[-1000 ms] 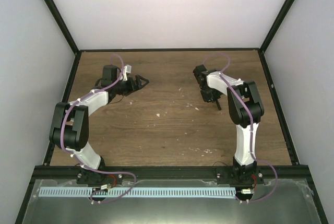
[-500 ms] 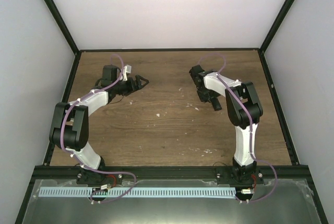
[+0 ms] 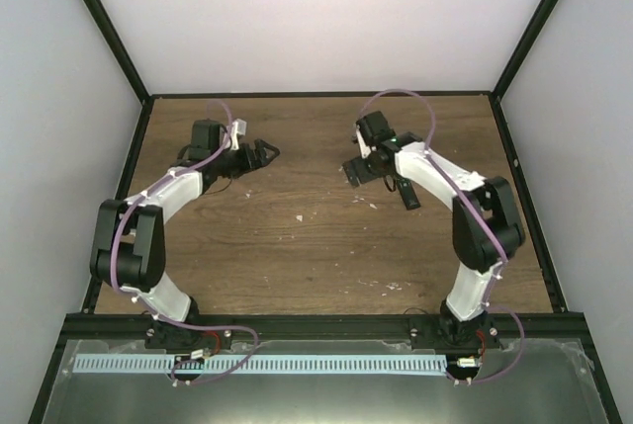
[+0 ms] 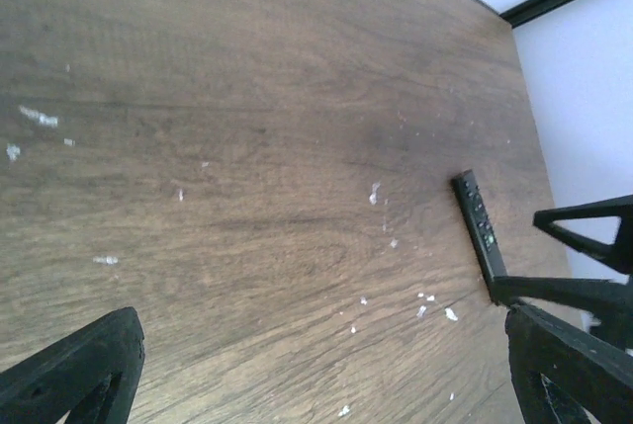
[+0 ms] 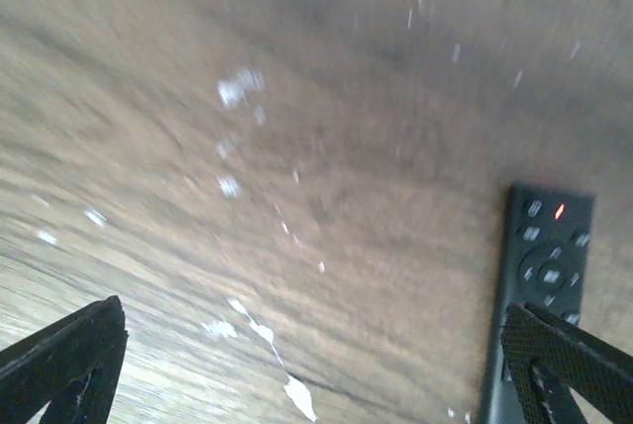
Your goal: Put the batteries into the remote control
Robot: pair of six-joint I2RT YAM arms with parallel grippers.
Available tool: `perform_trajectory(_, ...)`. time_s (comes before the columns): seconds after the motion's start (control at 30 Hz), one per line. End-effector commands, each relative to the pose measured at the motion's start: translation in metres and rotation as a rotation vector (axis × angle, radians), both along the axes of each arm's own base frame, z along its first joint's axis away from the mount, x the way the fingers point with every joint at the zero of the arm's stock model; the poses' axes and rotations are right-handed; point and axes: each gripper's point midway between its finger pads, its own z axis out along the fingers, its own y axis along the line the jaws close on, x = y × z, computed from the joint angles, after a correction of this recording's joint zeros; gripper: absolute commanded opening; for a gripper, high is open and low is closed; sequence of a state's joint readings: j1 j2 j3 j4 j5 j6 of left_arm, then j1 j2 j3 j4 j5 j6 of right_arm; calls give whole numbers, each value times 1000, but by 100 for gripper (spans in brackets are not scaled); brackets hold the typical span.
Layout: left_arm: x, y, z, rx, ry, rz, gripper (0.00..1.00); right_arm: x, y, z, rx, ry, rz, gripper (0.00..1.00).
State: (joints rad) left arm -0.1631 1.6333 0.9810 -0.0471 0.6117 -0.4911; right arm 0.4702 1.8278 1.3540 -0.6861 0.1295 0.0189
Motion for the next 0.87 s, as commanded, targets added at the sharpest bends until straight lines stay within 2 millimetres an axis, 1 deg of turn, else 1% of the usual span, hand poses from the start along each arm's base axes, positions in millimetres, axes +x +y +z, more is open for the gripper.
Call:
perform_trajectory(0.0,10,9,49,63,-136,27,100,26,19,79,253,-204,3,100)
perform_trajectory(0.1,11,17,68,108,-180,60,100,36,2,118,296,-312,-56,100)
perform_trajectory(0.13,12,21,76,124,-195,77,100,39,-7,132,301,-358,-82,100)
perform_trajectory(0.17,12,26,81,143,-206,100,100,40,-18,153,313,-419,-108,100)
perform_trajectory(0.2,12,30,89,157,-226,118,100,40,-27,167,321,-472,-127,100)
perform_trajectory(0.27,10,36,107,179,-272,141,100,38,-45,197,340,-583,-165,100)
perform_trajectory(0.33,8,41,125,199,-310,164,100,32,-67,225,352,-689,-222,100)
perform_trajectory(0.37,7,45,135,212,-328,180,100,29,-82,240,355,-741,-263,100)
perform_trajectory(0.47,4,55,162,247,-385,226,100,18,-118,271,362,-852,-369,100)
perform_trajectory(0.53,1,62,179,264,-420,254,100,14,-137,285,349,-893,-416,100)
perform_trajectory(0.63,-4,70,202,283,-468,297,100,10,-156,299,302,-921,-476,100)
perform_trajectory(0.73,-10,76,222,292,-511,326,100,3,-160,311,292,-952,-475,100)
perform_trajectory(0.83,-16,80,232,302,-540,340,100,-4,-162,319,302,-983,-481,100)
